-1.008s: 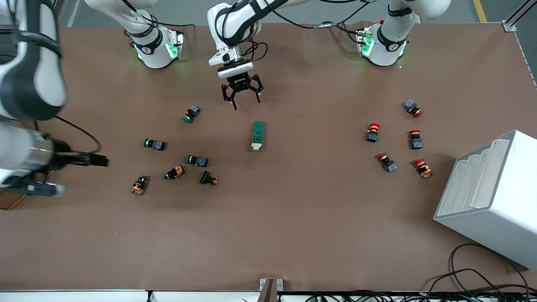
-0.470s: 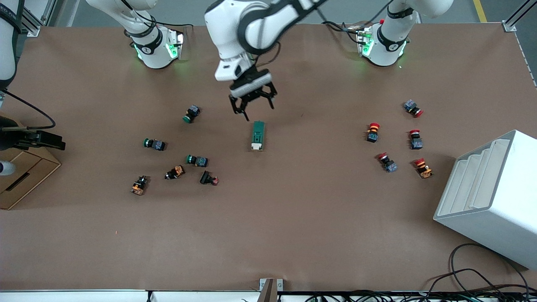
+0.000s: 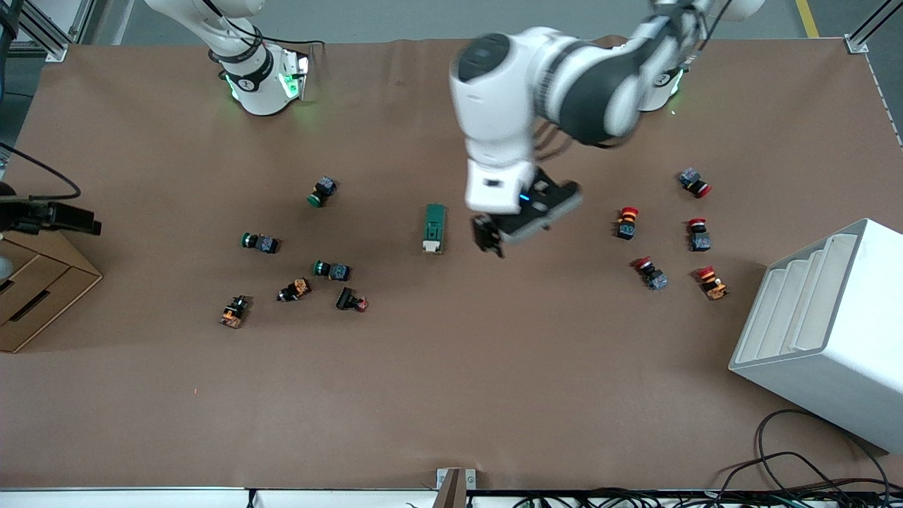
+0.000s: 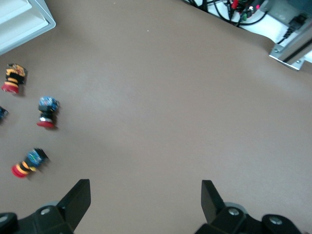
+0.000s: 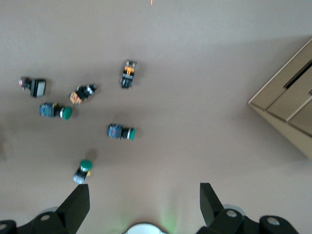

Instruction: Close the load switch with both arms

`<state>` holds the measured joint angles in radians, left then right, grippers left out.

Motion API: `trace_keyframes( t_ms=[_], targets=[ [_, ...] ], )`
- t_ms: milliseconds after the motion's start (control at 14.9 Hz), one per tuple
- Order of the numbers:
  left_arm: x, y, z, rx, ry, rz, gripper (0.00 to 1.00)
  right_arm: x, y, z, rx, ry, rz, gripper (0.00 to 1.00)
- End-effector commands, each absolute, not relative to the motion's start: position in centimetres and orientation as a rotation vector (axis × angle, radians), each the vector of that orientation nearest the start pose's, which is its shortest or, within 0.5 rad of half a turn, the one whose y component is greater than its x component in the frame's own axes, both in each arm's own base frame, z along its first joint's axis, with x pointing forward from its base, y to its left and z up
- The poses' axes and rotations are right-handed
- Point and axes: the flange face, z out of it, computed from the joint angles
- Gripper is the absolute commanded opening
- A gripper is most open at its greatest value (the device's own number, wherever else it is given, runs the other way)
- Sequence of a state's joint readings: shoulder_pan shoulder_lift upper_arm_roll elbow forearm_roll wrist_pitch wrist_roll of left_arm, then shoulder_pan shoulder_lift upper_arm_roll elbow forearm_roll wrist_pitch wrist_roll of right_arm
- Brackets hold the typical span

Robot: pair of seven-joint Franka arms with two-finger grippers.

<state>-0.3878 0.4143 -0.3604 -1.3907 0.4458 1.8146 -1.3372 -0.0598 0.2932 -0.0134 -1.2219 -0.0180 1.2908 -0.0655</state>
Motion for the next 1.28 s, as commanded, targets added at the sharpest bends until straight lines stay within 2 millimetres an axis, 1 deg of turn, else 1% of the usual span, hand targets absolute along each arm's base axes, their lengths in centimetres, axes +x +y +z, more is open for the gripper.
trace_keyframes(
  t_ms=[0,134,202,336,470,605,739,806,874,941,1008,1142,1209],
  targets=[
    [56.9,-36.3,51.5,-2.919,-0.752,-0.37,1.0,58.6,-4.4,61.4,-3.082,0.011,0.345,1.0],
    [58.4,-33.0,52.6,-2.93,-0.709,-0.348,1.0,57.3,-4.3,61.5,-3.08,0.009,0.34,1.0],
    [58.9,-30.9,54.0,-2.956,-0.694,-0.336,1.0,57.2,-4.2,61.8,-3.084,0.003,0.317,1.0],
    [59.8,-27.5,55.7,-2.987,-0.656,-0.318,1.0,57.0,-4.1,62.4,-3.096,-0.002,0.295,1.0],
    [60.0,-24.1,57.8,-3.029,-0.568,-0.286,1.0,56.2,-4.0,63.2,-3.097,0.0,0.3,1.0],
    [60.1,-19.8,60.0,-3.06,-0.482,-0.262,1.0,56.2,-3.8,63.3,-3.097,-0.005,0.298,1.0],
    [59.6,-16.3,62.0,-3.103,-0.347,-0.219,1.0,55.6,-3.9,63.8,-3.097,0.008,0.295,1.0],
    [59.1,-14.4,62.9,-3.103,-0.299,-0.197,1.0,54.9,-3.6,64.0,-3.098,0.006,0.288,1.0],
    [58.7,-13.0,63.5,-3.104,-0.234,-0.172,1.0,54.1,-3.2,64.1,-3.1,-0.005,0.281,1.0],
    [58.2,-11.2,64.3,-3.098,-0.184,-0.154,1.0,53.8,-2.6,64.1,-3.104,-0.019,0.263,1.0],
    [57.8,-9.6,65.0,-3.093,-0.14,-0.142,1.0,53.4,-3.0,64.1,-3.106,-0.004,0.247,1.0],
    [56.4,-7.0,66.2,-3.094,-0.123,-0.085,1.0,52.9,-2.9,64.3,-3.108,0.027,0.24,1.0],
    [56.0,-6.3,66.4,-3.113,-0.108,-0.053,1.0,52.5,-2.9,64.7,-3.109,0.036,0.235,1.0]
  ],
)
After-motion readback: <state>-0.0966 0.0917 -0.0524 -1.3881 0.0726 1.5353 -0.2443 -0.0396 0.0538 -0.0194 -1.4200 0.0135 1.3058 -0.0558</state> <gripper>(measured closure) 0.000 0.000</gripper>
